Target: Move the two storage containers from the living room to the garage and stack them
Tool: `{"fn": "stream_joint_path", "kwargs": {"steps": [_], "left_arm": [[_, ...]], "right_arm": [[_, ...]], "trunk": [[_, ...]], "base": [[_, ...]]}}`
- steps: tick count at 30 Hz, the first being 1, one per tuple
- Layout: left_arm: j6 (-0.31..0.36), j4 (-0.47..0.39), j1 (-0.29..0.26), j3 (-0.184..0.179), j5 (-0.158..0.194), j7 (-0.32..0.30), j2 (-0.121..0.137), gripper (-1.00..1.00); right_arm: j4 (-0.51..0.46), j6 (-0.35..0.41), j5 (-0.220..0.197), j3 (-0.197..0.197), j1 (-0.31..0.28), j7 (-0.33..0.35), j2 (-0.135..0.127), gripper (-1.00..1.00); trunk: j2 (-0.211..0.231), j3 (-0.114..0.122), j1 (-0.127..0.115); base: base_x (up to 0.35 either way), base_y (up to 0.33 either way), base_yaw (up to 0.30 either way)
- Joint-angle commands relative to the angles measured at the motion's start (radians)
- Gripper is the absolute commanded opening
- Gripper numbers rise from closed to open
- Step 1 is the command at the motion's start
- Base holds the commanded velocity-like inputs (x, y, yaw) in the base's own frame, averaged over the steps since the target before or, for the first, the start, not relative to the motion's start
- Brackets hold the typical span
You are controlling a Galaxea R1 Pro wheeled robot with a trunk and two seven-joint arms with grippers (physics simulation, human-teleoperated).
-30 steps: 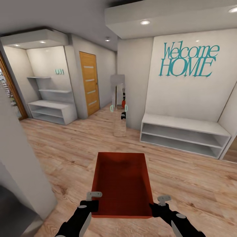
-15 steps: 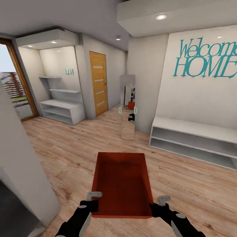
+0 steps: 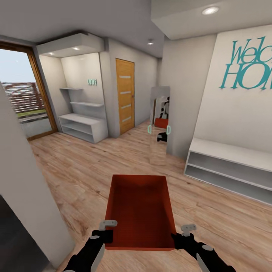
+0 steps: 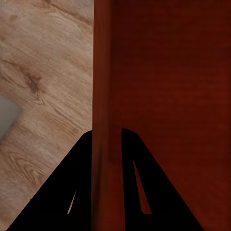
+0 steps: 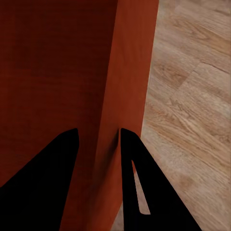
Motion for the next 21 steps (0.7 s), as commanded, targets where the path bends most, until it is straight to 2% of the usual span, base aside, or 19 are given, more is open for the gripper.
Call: {"fn": "stream_joint_path", "kwargs": {"steps": [1, 8, 15, 21], "left_arm": [[0.008, -0.026, -0.001, 0.057, -0.006, 0.003, -0.001, -1.00], [0.009, -0.026, -0.001, 0.057, -0.006, 0.003, -0.001, -1.00], [0.009, -0.026, -0.001, 0.057, -0.005, 0.003, -0.001, -1.00], [0.009, -0.026, -0.001, 0.057, -0.006, 0.003, -0.001, -1.00]], "right_arm": [[-0.002, 0.003, 0.000, 0.007, 0.000, 0.000, -0.001, -1.00], [-0.002, 0.004, 0.000, 0.007, 0.000, 0.001, -0.001, -1.00], [-0.002, 0.003, 0.000, 0.007, 0.000, 0.000, -0.001, -1.00], [-0.002, 0.003, 0.000, 0.007, 0.000, 0.000, 0.000, -1.00]], "trunk": [[-0.002, -0.002, 0.001], [-0.002, -0.002, 0.001], [-0.002, -0.002, 0.001], [-0.002, -0.002, 0.001]], "base": [[0.330, 0.000, 0.007], [0.330, 0.000, 0.025], [0.330, 0.000, 0.205], [0.330, 0.000, 0.041]]}}
